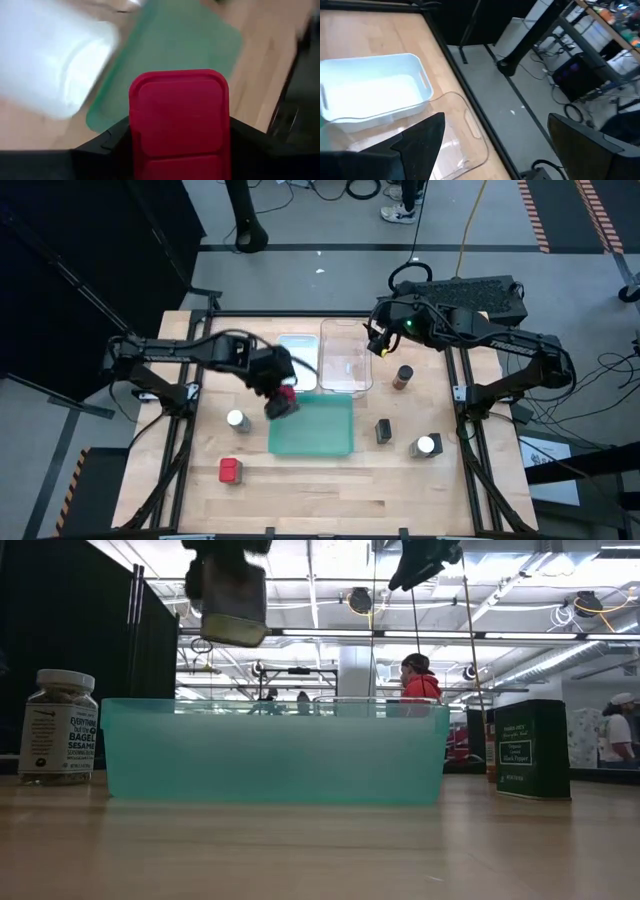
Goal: Sort spices by type
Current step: Put the top red spice can into the green bin
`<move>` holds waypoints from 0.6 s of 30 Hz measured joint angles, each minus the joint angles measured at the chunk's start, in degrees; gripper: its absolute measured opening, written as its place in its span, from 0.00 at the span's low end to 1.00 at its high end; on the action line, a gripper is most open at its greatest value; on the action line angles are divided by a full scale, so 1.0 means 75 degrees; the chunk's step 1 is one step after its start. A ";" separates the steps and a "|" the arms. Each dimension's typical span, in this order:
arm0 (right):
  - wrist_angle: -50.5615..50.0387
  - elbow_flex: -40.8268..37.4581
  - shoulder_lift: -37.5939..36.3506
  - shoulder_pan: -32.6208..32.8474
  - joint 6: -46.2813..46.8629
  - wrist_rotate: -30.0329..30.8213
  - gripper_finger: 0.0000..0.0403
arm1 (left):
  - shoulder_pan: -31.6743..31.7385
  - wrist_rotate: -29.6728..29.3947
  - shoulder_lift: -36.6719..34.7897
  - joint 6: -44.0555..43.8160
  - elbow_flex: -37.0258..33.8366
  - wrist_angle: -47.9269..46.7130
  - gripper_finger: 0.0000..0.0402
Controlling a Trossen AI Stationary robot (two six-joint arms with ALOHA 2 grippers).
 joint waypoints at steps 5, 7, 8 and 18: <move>0.0023 0.0000 0.0000 -0.0137 -0.0017 -0.0426 0.83 | -0.0579 -0.0299 0.0348 0.2188 0.0006 0.0049 0.57; 0.0025 0.0000 0.0000 -0.0146 -0.0018 -0.0525 0.83 | -0.0700 -0.0415 0.0537 0.2699 0.0006 0.0043 0.57; 0.0025 0.0000 0.0000 -0.0143 -0.0020 -0.0530 0.83 | -0.0747 -0.0421 0.0647 0.2891 0.0006 0.0054 0.57; -0.0036 0.0000 0.0000 -0.0140 0.0038 -0.0545 0.83 | -0.0780 -0.1076 0.1784 0.3589 0.0005 0.0058 0.57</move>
